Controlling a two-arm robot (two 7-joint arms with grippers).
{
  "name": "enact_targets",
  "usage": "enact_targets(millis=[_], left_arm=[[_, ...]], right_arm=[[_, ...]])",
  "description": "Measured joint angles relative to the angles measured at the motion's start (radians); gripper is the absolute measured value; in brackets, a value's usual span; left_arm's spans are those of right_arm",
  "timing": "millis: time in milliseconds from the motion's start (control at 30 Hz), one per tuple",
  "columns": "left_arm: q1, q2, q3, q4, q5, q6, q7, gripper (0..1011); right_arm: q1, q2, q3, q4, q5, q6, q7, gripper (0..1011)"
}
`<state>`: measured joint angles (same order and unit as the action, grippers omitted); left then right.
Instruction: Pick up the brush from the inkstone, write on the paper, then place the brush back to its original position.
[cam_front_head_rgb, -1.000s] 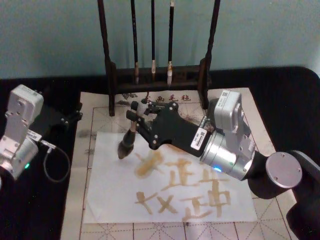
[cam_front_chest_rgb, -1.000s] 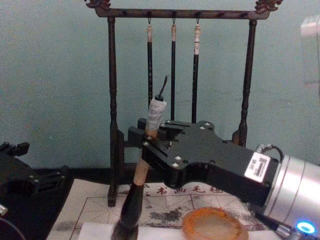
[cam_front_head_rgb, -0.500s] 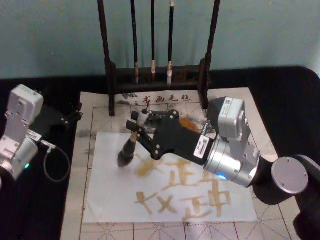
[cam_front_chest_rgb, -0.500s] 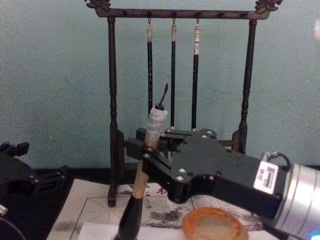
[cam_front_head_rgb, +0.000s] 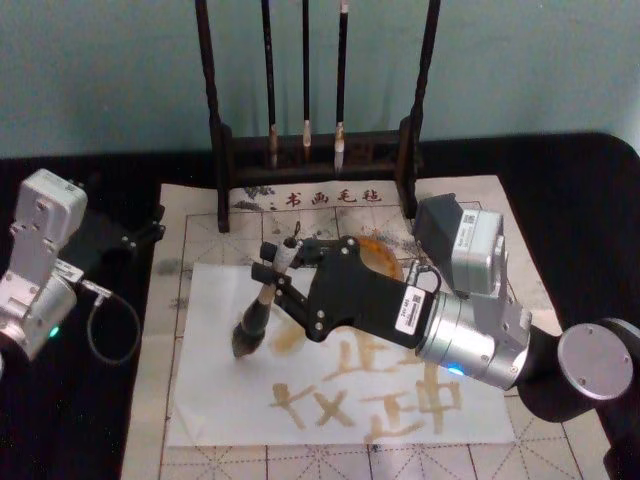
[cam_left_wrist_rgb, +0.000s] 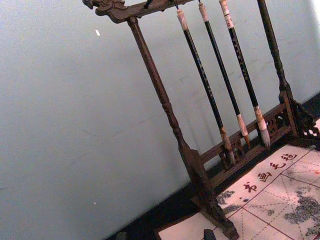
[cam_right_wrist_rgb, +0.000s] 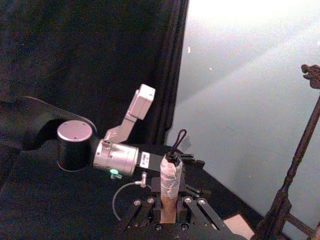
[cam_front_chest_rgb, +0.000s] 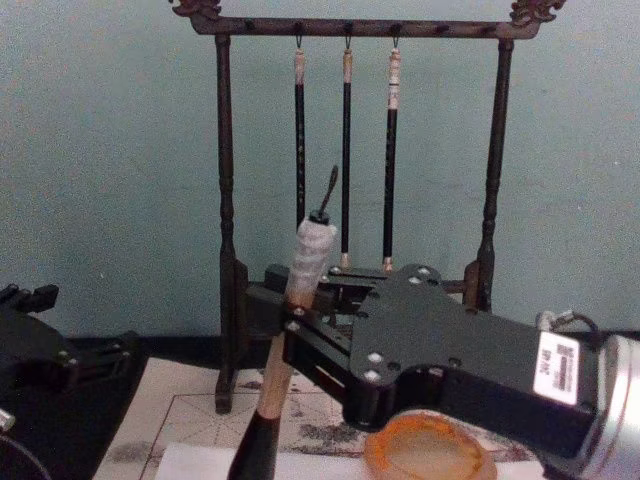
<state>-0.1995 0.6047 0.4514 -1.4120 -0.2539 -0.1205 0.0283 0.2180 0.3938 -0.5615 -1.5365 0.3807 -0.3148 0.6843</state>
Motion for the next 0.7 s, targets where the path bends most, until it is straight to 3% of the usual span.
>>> enact_targets(millis=[300, 700], left_arm=[[0.000, 0.000, 0.000, 0.000, 0.000, 0.000, 0.000, 1001], [0.000, 0.000, 0.000, 0.000, 0.000, 0.000, 0.000, 1001]], right_arm=[[-0.003, 0.003, 0.009, -0.020, 0.026, 0.003, -0.003, 190], [0.019, -0.025, 0.059, -0.019, 0.073, 0.020, -0.054, 189]])
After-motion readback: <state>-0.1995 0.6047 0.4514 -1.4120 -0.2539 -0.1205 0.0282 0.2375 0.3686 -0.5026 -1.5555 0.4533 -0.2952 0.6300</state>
